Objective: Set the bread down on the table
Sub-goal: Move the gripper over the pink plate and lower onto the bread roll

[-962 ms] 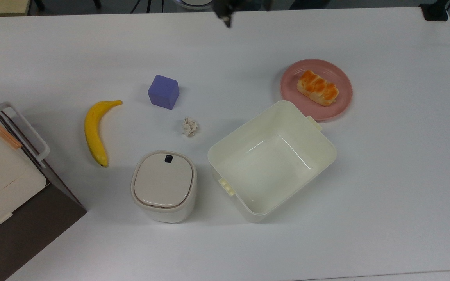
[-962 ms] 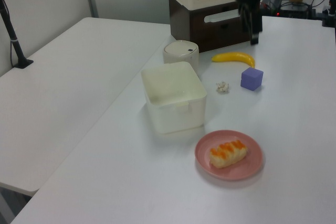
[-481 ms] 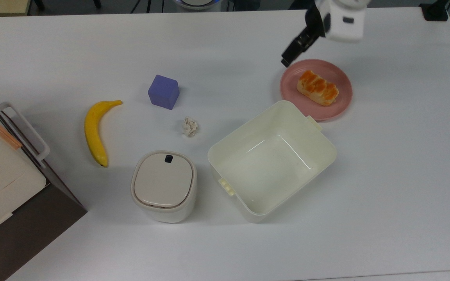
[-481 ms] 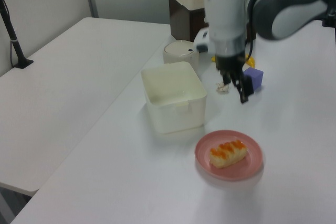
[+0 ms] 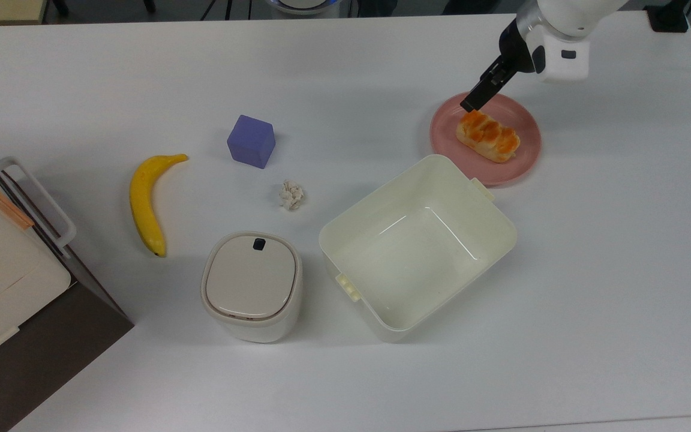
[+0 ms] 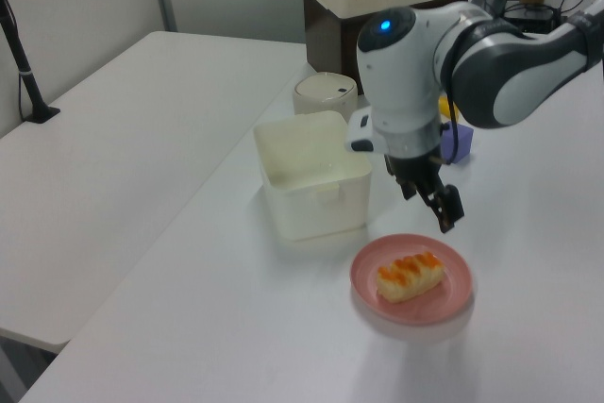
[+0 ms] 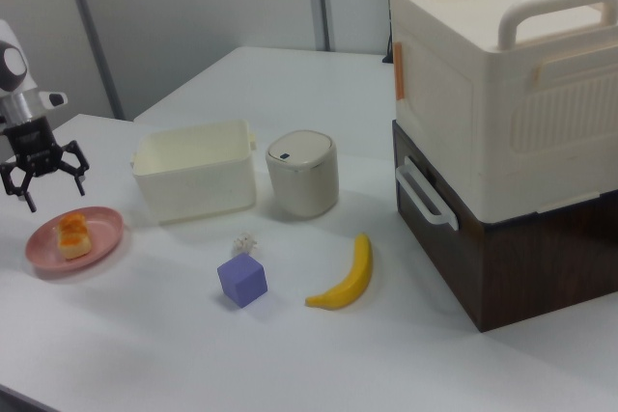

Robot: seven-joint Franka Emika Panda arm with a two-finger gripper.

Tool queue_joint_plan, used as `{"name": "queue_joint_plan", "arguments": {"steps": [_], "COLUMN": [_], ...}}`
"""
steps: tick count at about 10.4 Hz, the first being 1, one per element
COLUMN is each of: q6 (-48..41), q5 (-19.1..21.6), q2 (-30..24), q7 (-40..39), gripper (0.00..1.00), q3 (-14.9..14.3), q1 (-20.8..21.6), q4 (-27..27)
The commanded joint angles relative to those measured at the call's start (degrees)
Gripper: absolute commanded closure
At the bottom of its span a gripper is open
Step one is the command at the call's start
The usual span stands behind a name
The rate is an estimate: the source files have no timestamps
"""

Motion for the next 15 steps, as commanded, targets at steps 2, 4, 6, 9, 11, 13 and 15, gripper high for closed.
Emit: {"name": "queue_joint_plan", "arguments": {"steps": [2, 4, 6, 9, 11, 13, 15], "q6": [4.48, 5.18, 5.8, 5.89, 5.8, 5.89, 5.89], "q5": [-3.79, -4.34, -4.69, -5.66, -6.27, -8.02, -8.03], "q2": [4.57, 5.81, 5.9, 5.9, 5.9, 5.9, 5.81], "q7": [5.26, 5.18, 5.01, 4.04, 1.85, 1.84, 1.93], "gripper": [0.0, 0.0, 0.0, 0.25, 0.65, 1.0, 1.0], "q3": [0.6, 0.6, 0.6, 0.6, 0.95, 1.57, 1.65], "q1": [0.44, 0.09, -0.17, -0.17, -0.08, -0.09, -0.09], "q4": [-1.37, -1.46, -2.94, -4.61, -5.58, -6.38, -6.29]}}
